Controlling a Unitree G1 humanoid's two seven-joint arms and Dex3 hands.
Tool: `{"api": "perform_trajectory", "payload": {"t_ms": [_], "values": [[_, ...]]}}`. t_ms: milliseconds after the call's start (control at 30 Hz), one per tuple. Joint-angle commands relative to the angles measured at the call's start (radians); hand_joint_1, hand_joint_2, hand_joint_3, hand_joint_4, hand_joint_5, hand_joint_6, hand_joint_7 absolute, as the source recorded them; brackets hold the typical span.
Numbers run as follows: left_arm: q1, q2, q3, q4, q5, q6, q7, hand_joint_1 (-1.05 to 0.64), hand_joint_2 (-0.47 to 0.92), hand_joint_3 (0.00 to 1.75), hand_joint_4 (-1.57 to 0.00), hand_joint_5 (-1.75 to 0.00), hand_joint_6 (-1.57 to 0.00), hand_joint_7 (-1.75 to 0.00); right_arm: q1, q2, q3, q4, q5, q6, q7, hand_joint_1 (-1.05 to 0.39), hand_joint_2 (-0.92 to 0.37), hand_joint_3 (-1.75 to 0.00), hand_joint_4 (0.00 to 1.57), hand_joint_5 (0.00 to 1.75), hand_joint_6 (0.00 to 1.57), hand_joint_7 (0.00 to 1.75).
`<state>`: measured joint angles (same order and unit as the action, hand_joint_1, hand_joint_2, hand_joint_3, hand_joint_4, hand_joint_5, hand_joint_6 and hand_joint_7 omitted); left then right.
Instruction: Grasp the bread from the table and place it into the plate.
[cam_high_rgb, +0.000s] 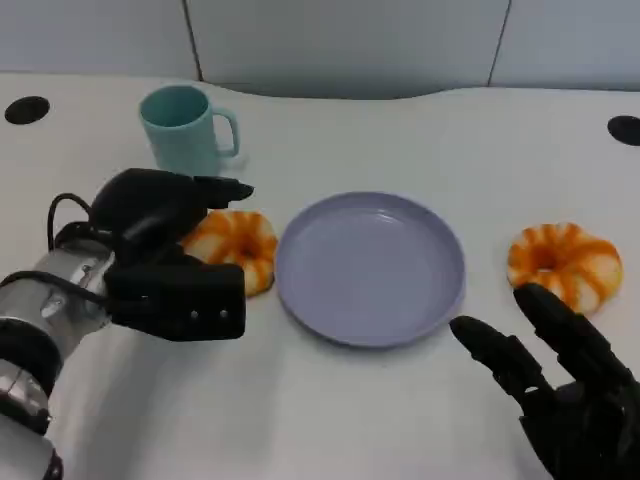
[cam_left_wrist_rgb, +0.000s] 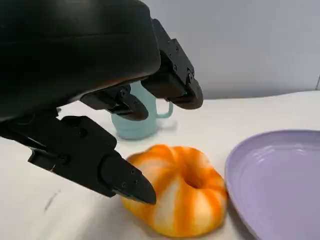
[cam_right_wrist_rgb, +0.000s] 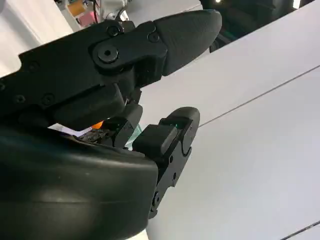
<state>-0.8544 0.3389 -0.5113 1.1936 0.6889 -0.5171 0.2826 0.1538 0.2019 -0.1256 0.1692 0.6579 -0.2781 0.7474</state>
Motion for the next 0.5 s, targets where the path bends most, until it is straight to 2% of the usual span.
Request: {"api": "perform_trajectory", "payload": {"t_ms": [33,500], "values": [[-0.007,-0.027,0.021,0.034,-0.036,0.021,-0.068,-0.37,0.74,0.02,-0.45,0.00,-0.41,0.00,0.019,0.013,0.005,-0.022,-0.004,-0.027,0.002,-0.58,-0.92,-0.08,0.59,0.40,0.73,0.00],[-0.022,-0.070,-0.013,0.081,-0.008,0.103,-0.068,-0.34,0.74,0.00,-0.39,0.00,-0.40,0.00,0.043,0.020,0.026,-0.037,-0.014,-0.050,-0.014,-0.60,-0.92,-0.09,0.59,0.40,0.74,0.00]]}}
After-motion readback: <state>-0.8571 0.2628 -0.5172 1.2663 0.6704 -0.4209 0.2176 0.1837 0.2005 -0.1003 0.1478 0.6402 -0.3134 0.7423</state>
